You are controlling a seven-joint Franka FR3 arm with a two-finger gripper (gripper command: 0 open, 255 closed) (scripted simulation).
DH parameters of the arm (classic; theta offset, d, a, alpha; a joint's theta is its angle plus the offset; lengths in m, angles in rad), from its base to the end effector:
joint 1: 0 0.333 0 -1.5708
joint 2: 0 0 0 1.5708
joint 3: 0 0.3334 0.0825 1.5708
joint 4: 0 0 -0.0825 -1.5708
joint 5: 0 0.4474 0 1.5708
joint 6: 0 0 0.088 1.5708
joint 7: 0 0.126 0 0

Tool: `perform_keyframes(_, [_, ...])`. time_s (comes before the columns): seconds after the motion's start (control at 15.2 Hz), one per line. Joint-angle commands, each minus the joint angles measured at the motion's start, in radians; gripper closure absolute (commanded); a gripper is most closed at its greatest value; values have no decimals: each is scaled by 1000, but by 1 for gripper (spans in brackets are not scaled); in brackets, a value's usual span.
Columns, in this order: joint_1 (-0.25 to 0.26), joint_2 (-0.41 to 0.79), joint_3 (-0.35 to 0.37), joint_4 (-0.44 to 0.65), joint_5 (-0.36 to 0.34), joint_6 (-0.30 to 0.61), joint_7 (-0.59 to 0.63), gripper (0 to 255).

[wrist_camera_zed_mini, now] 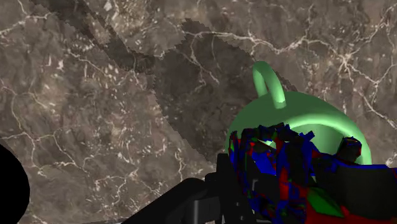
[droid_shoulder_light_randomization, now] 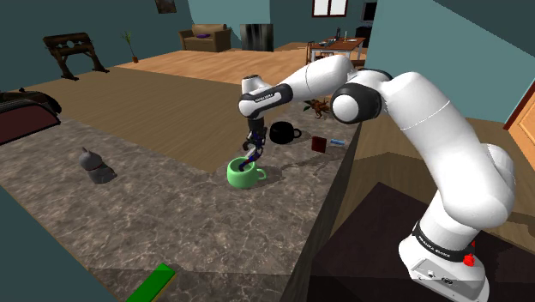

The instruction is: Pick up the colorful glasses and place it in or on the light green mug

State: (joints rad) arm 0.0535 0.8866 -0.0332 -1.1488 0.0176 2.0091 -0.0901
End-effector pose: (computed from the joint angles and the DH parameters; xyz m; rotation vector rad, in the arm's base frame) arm 0.8317 0.0256 0.2250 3.1271 0.1794 -0.0410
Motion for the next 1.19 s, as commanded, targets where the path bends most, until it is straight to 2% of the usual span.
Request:
perform_keyframes(0.0, [10, 28, 8, -10, 4, 15, 5, 255])
perform_keyframes(0.33, [10, 67, 8, -11, 4, 54, 5, 255])
perform_keyframes(0.79, [10, 67, 8, -11, 4, 54, 5, 255])
perform_keyframes(0.86, [9, 46, 8, -43, 4, 65, 3, 0])
perform_keyframes(1.12, [10, 47, 8, -31, 4, 54, 3, 0])
